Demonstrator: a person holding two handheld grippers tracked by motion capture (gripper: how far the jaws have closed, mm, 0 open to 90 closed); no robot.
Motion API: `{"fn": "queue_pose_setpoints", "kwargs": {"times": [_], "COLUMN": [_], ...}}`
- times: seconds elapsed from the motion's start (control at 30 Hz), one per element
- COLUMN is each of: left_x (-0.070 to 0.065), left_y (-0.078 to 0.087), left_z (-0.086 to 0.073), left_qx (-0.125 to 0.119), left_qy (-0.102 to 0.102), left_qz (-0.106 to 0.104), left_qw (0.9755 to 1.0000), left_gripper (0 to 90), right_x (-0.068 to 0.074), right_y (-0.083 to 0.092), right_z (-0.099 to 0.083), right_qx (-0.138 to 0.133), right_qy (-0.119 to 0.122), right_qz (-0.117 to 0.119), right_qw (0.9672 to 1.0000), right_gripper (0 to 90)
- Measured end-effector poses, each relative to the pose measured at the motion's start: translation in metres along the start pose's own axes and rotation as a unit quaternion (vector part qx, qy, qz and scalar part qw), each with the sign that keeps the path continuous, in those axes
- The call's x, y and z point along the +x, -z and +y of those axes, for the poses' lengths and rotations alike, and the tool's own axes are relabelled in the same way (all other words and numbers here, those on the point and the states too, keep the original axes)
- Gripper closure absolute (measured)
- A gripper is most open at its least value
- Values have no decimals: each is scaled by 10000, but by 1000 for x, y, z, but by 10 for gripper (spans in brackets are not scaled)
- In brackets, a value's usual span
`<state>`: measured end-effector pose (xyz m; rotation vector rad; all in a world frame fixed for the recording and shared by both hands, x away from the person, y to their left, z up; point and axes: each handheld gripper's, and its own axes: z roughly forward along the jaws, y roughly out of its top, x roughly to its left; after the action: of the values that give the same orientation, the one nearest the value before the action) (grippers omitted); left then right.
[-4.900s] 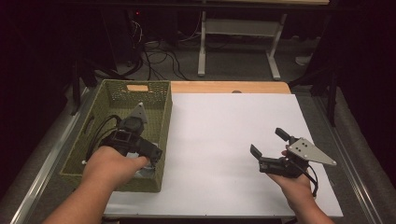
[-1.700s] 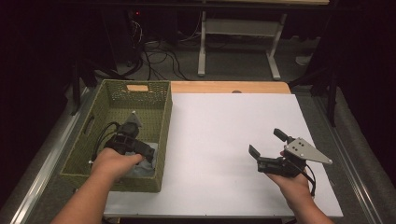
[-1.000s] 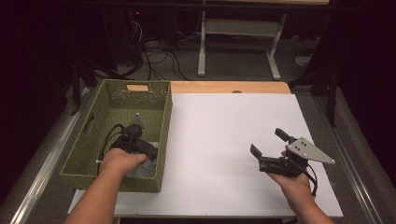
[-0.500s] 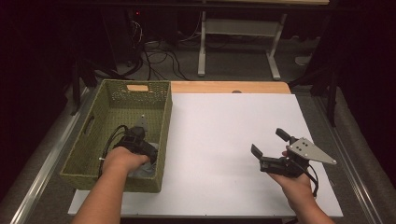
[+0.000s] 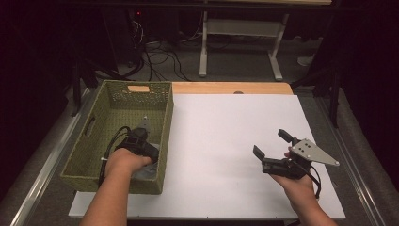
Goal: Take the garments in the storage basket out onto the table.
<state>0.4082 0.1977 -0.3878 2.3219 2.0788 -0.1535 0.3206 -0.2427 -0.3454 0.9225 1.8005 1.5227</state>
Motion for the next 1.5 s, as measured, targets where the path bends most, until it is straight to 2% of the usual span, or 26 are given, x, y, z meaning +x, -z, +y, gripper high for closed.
{"fn": "queue_pose_setpoints", "kwargs": {"times": [0.1,0.37,0.57,0.8,1.07,1.13,1.5], "left_x": [2,1,-1,-4,-2,-1,3], "left_y": [2,5,9,17,31,37,50], "left_z": [-1,-4,-6,-9,-16,-18,-23], "left_qx": [-80,-233,-338,-442,-599,-668,-798], "left_qy": [62,37,-43,-132,-230,-241,-317], "left_qz": [-144,-210,-177,-106,-79,-84,-132], "left_qw": [9998,9995,9993,9989,9979,9974,9962], "left_gripper": [69,196,320,415,516,567,624], "right_x": [0,0,0,-1,-1,-1,-1], "right_y": [0,0,-1,0,1,1,1], "right_z": [0,0,0,0,1,1,1], "right_qx": [9,-31,1,-18,-18,-24,-41], "right_qy": [-15,1,-25,-3,25,3,15], "right_qz": [-10,11,2,6,-40,-35,-31], "right_qw": [10000,10000,10000,10000,10000,10000,10000], "right_gripper": [8,8,8,8,8,8,8]}}
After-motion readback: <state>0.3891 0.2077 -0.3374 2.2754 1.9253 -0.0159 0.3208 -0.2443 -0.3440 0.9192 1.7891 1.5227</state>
